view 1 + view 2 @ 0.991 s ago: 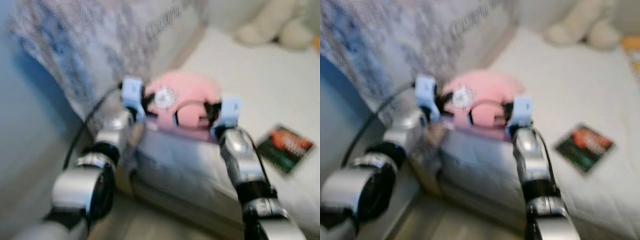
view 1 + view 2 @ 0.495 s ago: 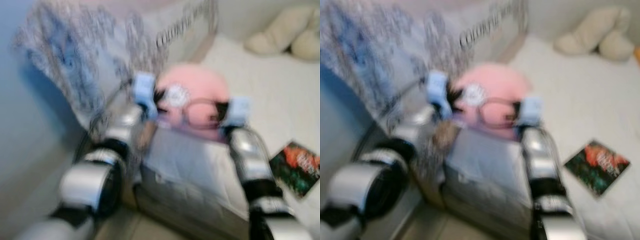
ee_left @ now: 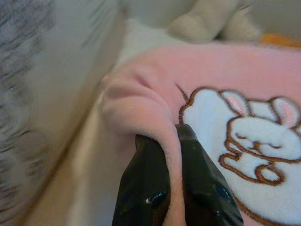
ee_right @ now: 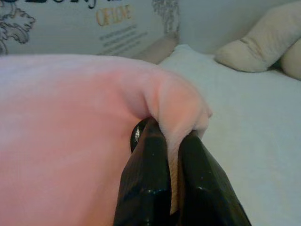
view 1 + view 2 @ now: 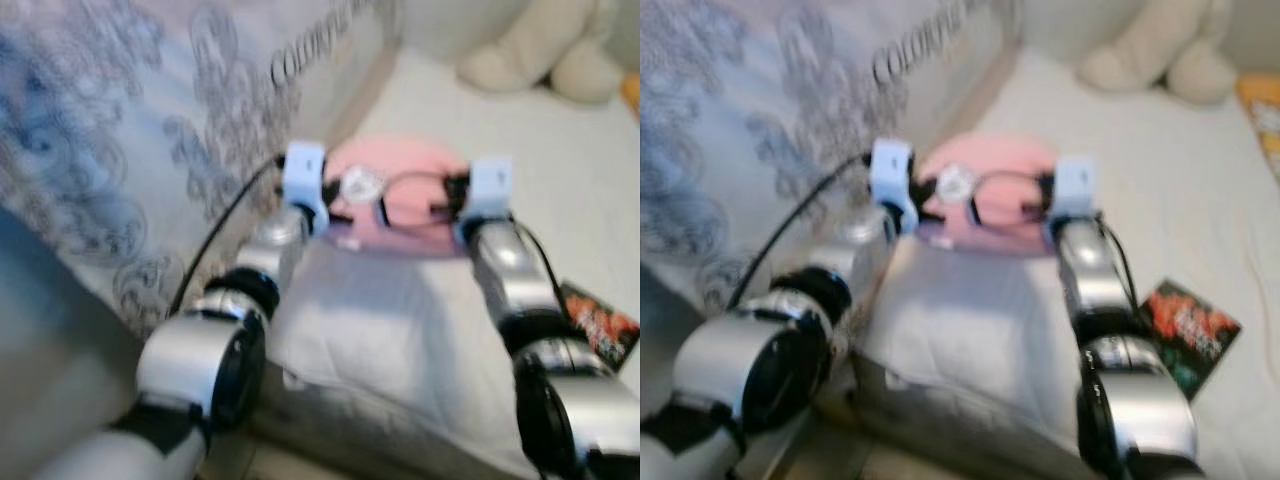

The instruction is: Clean up the room

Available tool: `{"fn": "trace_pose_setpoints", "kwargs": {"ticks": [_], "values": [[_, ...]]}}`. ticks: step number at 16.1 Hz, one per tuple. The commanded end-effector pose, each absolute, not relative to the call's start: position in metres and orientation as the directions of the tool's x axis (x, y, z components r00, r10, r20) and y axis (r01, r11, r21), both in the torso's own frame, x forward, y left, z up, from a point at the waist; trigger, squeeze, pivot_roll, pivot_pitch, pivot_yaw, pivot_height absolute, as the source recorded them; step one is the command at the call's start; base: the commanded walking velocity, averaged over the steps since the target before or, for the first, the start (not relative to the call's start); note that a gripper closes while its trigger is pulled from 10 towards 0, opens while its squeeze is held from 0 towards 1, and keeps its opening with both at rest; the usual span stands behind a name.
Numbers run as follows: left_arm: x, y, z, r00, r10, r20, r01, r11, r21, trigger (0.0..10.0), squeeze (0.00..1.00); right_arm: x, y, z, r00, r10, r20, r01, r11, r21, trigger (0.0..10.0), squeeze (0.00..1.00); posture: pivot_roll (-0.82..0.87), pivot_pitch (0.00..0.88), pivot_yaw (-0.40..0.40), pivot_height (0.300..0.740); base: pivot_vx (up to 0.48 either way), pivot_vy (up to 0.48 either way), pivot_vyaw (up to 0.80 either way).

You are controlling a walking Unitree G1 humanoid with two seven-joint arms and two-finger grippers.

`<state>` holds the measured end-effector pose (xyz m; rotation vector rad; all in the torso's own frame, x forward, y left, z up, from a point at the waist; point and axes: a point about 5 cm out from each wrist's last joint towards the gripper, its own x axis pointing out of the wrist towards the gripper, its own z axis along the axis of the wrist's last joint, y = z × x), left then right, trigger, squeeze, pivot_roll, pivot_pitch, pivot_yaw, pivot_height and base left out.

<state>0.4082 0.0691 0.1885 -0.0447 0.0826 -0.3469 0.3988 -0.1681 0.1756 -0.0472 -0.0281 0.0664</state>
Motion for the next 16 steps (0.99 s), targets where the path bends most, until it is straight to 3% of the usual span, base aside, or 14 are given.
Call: {"fn": "trace_pose_setpoints", "kwargs": {"ticks": [1, 3, 6, 10, 13, 16], "values": [[0.411, 0.08, 0.191, 0.956, -0.283, -0.075, 0.283, 0.959, -0.014, 10.0, 0.0, 0.398, -0.16, 0.163, 0.996, 0.082, -0.018, -0.082, 0.997, 0.012, 10.0, 0.0, -0.02, 0.239, -0.011, 0.74, 0.0, 0.0, 0.0], [0.411, 0.098, 0.183, 0.976, -0.197, -0.094, 0.206, 0.974, 0.095, 10.0, 0.0, 0.394, -0.146, 0.144, 0.986, 0.143, -0.09, -0.138, 0.989, 0.061, 10.0, 0.0, 0.0, 0.27, -0.02, 0.74, 0.0, 0.0, 0.0], [0.407, 0.124, 0.164, 0.986, -0.099, -0.133, 0.118, 0.984, 0.136, 10.0, 0.0, 0.385, -0.129, 0.118, 0.958, 0.206, -0.198, -0.206, 0.978, 0.02, 10.0, 0.0, 0.02, 0.298, -0.034, 0.74, 0.0, 0.0, 0.0], [0.404, 0.127, 0.157, 0.983, -0.103, -0.151, 0.122, 0.985, 0.121, 10.0, 0.0, 0.382, -0.128, 0.11, 0.948, 0.215, -0.234, -0.219, 0.976, 0.008, 10.0, 0.0, 0.03, 0.29, -0.058, 0.74, 0.0, 0.0, 0.0], [0.412, 0.142, 0.18, 0.992, -0.086, -0.091, 0.104, 0.972, 0.209, 10.0, 0.0, 0.381, -0.113, 0.107, 0.942, 0.234, -0.243, -0.198, 0.966, 0.164, 10.0, 0.0, 0.02, 0.272, -0.058, 0.74, 0.0, 0.0, 0.0], [0.414, 0.138, 0.186, 0.991, -0.107, -0.081, 0.123, 0.963, 0.242, 10.0, 0.0, 0.378, -0.113, 0.101, 0.938, 0.221, -0.267, -0.187, 0.971, 0.148, 10.0, 0.0, 0.03, 0.267, -0.056, 0.74, 0.0, 0.0, 0.0]]}}
